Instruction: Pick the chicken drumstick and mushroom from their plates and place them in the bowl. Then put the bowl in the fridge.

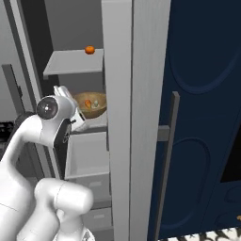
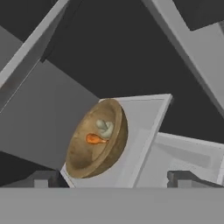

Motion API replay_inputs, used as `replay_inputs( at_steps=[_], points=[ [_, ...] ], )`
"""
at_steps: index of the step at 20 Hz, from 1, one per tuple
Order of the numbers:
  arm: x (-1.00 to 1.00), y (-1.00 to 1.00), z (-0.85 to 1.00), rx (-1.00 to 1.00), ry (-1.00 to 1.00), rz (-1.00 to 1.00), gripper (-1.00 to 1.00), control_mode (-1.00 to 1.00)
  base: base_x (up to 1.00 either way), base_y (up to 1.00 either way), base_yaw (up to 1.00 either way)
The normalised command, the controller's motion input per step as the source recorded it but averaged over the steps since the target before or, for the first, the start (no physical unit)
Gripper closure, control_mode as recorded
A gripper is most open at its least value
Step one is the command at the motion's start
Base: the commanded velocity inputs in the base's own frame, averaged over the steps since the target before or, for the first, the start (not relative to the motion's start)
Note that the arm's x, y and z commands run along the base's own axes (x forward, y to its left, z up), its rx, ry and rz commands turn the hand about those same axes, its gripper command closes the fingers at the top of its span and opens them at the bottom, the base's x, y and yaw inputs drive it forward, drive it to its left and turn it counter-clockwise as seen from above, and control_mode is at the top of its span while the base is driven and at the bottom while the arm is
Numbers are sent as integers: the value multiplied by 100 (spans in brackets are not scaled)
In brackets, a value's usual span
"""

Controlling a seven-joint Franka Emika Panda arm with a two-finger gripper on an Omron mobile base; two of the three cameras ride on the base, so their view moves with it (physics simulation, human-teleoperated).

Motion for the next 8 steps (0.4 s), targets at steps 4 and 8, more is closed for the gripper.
replay_inputs(
  at_steps=[4, 8],
  points=[
    [-99, 0, 45, 0, 14, 0, -100, -100, 0, 0, 0],
    [-93, 0, 1, 0, 10, 1, -100, -100, 0, 0, 0]
  ],
)
